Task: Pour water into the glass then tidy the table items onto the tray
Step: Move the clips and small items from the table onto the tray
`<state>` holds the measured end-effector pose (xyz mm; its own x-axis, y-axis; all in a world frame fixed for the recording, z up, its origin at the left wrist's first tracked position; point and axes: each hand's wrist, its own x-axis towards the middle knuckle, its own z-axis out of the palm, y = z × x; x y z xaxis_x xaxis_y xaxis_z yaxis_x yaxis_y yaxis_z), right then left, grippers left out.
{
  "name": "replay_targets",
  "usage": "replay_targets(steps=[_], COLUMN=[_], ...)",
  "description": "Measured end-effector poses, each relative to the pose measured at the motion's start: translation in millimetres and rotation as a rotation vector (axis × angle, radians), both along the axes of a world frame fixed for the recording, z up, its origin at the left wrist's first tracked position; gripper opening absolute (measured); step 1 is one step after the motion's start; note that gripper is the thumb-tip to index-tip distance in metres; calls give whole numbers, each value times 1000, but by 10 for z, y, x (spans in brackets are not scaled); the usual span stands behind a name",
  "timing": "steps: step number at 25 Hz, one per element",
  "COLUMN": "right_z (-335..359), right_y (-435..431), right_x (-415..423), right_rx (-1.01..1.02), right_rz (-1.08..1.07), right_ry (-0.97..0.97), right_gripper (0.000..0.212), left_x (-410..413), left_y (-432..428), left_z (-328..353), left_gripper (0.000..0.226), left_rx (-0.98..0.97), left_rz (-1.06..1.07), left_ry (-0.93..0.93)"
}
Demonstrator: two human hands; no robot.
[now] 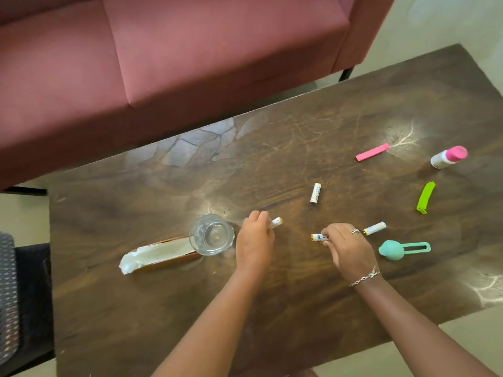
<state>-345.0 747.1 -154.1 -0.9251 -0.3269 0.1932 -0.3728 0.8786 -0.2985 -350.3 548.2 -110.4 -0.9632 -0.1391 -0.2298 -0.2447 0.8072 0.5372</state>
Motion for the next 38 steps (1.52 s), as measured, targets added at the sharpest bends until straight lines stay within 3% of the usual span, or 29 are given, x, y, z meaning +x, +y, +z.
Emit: replay_targets(steps=[7,12,20,25,28,31,35,38], right_z=[562,830,878,863,800,696,573,519], right_y=[-1140,-2456,-4589,-5580,-5949,-6183,-6448,-6653], right_x=[-82,146,766,994,988,940,917,859], right_rx=[-208,-325,-456,-419,-377,-357,-327,-263], right_rz=[89,252,560,708,722,725,705,660], right_ry=[148,165,95,45,13,29,-43,-119], right_gripper=[12,15,22,21,19,21,9,12], left_x=[327,793,1900,2289,2200,1959,1826,1781], left_y=[-714,-1846,-3948,-5046,-5463,-5707,-5865,-5876], left_z=[503,757,743,504,317,20,-346,-542], left_gripper=[8,7,9,7,13,14,4,6], left_rx=[170,188,-77,-383,-490,-724,-729,-724], left_rz=[188,448,682,483,230,10,-64,-68], left_ry=[283,417,284,-32,-193,-357,-515,-461])
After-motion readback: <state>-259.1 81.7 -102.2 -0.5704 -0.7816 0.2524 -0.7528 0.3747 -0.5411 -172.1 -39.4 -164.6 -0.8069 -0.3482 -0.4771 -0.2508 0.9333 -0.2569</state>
